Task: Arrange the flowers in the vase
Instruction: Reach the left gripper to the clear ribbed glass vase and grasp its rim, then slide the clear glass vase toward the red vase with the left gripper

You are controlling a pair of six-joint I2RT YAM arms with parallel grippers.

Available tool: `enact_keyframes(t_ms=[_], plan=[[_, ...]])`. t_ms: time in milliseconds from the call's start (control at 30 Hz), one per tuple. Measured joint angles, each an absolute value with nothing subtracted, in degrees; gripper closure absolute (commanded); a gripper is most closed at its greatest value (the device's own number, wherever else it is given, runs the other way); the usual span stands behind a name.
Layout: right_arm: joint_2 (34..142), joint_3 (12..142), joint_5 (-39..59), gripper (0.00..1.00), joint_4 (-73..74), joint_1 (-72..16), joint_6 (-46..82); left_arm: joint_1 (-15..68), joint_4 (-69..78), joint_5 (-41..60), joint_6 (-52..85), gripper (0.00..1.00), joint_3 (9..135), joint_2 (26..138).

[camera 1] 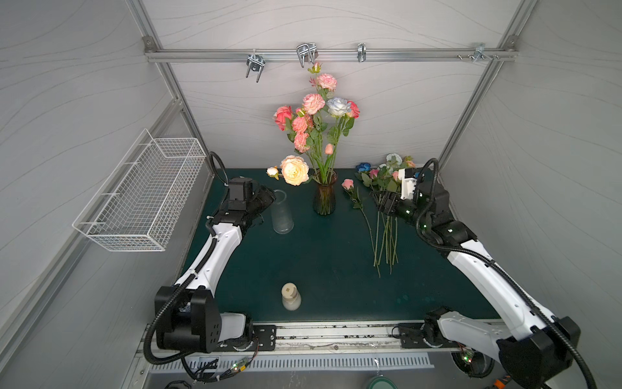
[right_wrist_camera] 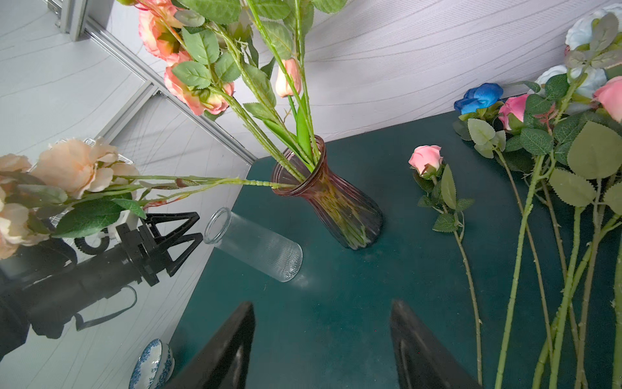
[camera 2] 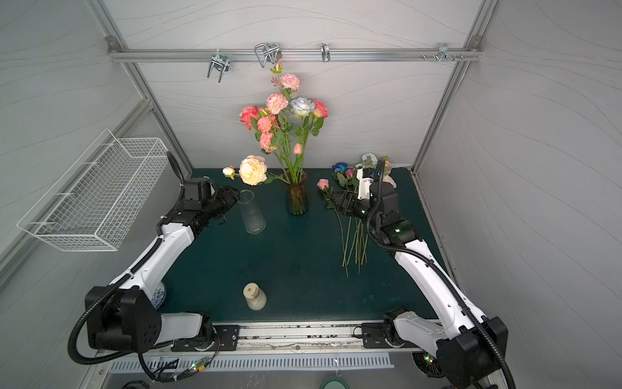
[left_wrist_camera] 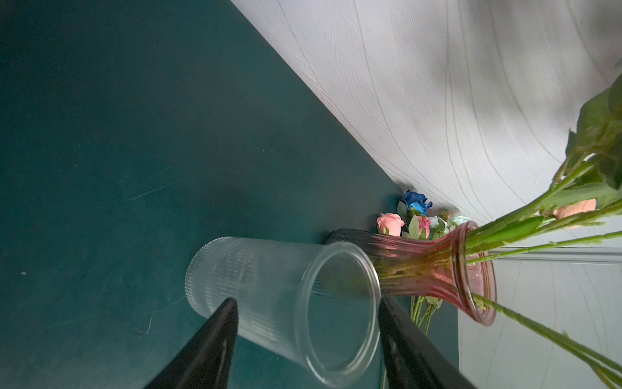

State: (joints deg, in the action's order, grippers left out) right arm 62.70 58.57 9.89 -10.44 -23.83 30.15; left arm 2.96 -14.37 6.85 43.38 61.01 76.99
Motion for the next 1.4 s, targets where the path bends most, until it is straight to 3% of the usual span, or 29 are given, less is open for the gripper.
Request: enact_keyframes(t_ms=[167, 667, 900, 1400], plan=[[62.48, 58.52, 10.09, 0.35, -10.59, -23.35, 30.15, 2.92, -14.94, 7.03, 41.87, 0.48, 61.63, 80.14], [61.98, 58.52, 10.02, 0.35, -11.31, -22.37, 30.20, 3.27, -15.77, 7.03, 39.66, 1.00, 58.54, 77.25], [61.98, 58.52, 9.89, 0.35, -11.75, -21.98, 30.20, 5.63, -19.33, 6.24, 39.59, 1.00, 56.42, 72.77], [61.93, 58.48, 9.91, 0.35, -12.03, -21.34, 30.50, 17.06, -41.87, 2.02, 37.95, 1.00, 56.42, 55.13]])
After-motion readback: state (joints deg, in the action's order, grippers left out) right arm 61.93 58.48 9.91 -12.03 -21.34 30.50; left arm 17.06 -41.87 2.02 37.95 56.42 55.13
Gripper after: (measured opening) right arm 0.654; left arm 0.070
